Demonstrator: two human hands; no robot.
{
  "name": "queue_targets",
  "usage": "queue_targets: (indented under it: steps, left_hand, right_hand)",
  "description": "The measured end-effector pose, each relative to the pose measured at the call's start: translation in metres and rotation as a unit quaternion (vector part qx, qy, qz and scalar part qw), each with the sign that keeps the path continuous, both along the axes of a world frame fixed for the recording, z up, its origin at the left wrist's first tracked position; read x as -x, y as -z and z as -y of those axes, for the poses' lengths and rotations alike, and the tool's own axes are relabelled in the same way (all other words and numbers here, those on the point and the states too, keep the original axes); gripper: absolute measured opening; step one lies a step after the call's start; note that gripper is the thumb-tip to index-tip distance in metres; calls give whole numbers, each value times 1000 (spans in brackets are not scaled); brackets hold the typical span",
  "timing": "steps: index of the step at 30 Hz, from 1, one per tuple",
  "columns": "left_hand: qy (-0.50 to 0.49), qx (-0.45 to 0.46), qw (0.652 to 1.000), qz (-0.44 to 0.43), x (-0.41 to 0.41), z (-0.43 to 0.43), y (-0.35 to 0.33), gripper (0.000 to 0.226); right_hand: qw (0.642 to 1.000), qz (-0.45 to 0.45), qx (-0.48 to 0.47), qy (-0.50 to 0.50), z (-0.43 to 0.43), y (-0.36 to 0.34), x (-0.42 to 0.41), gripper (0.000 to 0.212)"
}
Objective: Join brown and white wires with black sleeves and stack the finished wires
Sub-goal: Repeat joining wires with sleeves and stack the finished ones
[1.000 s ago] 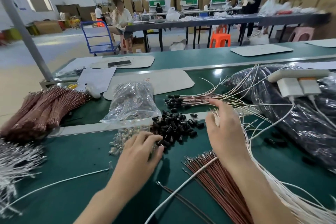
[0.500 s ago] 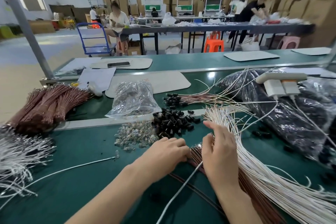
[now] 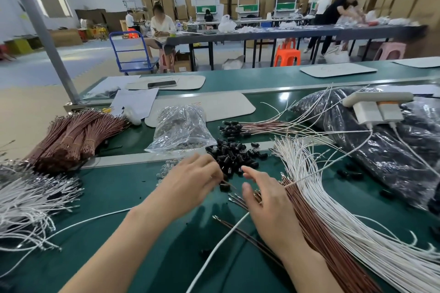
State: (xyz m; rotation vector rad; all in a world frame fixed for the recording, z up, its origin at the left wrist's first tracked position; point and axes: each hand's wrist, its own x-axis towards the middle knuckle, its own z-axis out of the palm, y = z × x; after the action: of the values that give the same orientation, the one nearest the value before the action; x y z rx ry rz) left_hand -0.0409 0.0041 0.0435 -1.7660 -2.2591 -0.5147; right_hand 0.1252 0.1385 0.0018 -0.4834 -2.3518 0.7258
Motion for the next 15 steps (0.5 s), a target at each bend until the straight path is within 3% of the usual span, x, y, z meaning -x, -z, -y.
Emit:
queue_targets:
  steps: [3, 5, 9, 10, 12, 15]
  left_hand:
    - [-85, -93, 991, 40, 10, 24, -11, 8]
    - [-120, -142, 980, 78, 13, 38, -14, 3]
    - [-157, -195, 956, 153, 16, 51, -6, 16]
    - [-179, -238, 933, 203, 15, 52, -2, 31]
    - [-221, -324, 848, 356, 8, 50, 6, 60]
    - [-125, -345, 715, 596, -4, 40, 24, 61]
  right_hand:
    - [998, 52, -10, -19, -1, 2, 1, 53]
    - [998, 55, -18, -25, -2, 2, 2, 49]
    - [998, 30, -13, -44, 3, 2, 5, 41]
    - [999, 13, 4, -40, 5, 1, 7, 39]
    - [999, -29, 35, -25, 8, 0, 13, 34]
    - [998, -47, 10, -30, 15, -7, 25, 34]
